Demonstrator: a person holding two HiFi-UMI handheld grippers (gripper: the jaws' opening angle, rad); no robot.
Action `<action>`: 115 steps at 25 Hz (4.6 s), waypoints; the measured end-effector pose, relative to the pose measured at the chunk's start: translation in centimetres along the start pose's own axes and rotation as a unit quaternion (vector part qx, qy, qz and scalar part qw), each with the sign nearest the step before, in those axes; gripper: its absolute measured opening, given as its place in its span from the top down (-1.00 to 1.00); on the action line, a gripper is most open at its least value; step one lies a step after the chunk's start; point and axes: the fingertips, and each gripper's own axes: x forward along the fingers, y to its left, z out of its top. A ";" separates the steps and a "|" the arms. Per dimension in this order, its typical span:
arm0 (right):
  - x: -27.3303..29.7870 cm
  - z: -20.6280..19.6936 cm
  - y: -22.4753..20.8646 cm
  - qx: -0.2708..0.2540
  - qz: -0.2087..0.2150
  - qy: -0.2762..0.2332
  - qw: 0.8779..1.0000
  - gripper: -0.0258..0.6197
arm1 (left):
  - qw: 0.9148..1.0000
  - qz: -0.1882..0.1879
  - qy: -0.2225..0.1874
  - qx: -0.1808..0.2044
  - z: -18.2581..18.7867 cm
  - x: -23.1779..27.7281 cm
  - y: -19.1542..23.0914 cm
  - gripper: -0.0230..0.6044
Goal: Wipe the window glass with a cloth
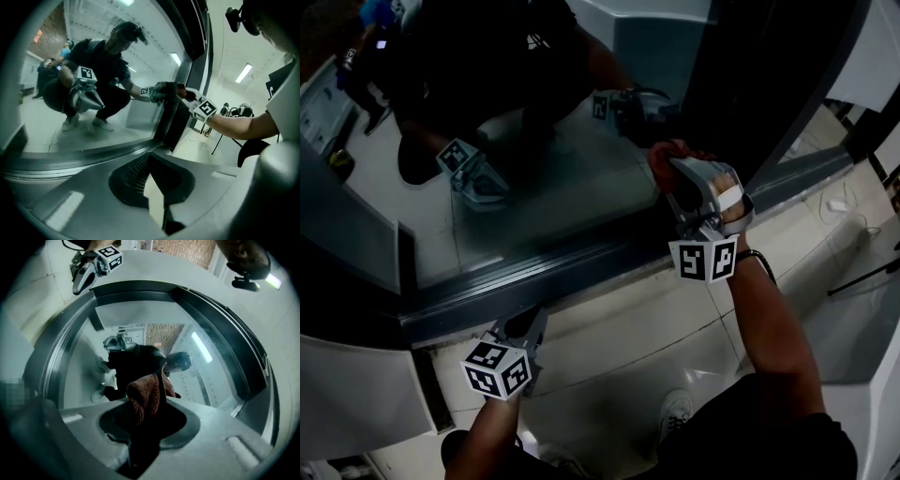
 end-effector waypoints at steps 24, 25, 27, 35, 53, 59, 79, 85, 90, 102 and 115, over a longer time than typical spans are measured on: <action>-4.3 -3.8 20.7 -0.069 0.218 -0.015 0.973 0.68 | 1.000 0.005 0.003 0.002 -1.7 0.1 -0.8 0.87; -4.3 -3.8 20.8 -0.068 0.218 -0.017 0.973 0.68 | 1.000 0.006 0.003 0.002 -1.7 0.1 -0.8 0.87; -4.4 -3.9 21.3 -0.069 0.224 -0.020 0.972 0.68 | 1.000 0.008 0.003 0.003 -1.7 0.0 -0.8 0.87; -4.9 -4.6 24.3 -0.063 0.281 -0.011 0.957 0.68 | 1.000 0.014 0.011 0.001 -1.5 -0.2 -0.9 0.87; -6.5 -6.6 32.8 -0.095 0.425 0.026 0.900 0.68 | 1.000 0.020 0.021 -0.003 -2.4 -0.6 -0.4 0.87; -7.2 -3.1 28.2 -0.036 0.452 0.027 0.891 0.68 | 1.000 0.002 0.030 -0.004 -2.5 -0.3 -0.3 0.87; -0.3 11.1 -10.2 -0.088 0.023 -0.058 0.994 0.68 | 0.999 -0.021 0.019 0.019 -1.8 -0.6 -0.7 0.87; 2.4 11.5 -10.2 -0.102 0.009 -0.058 0.993 0.68 | 1.000 -0.017 0.016 0.020 -2.1 -1.0 -0.2 0.87; 2.8 11.2 -9.4 -0.085 -0.021 -0.066 0.994 0.68 | 1.000 -0.017 0.015 0.017 -1.7 -1.0 0.0 0.87; 1.5 9.9 -1.8 -0.066 0.025 -0.072 0.995 0.69 | 1.000 -0.018 0.016 0.012 -1.2 -0.6 -0.1 0.87; -0.1 9.0 8.1 -0.043 0.125 -0.077 0.988 0.69 | 1.000 -0.014 0.026 0.009 -1.9 -0.6 -0.3 0.87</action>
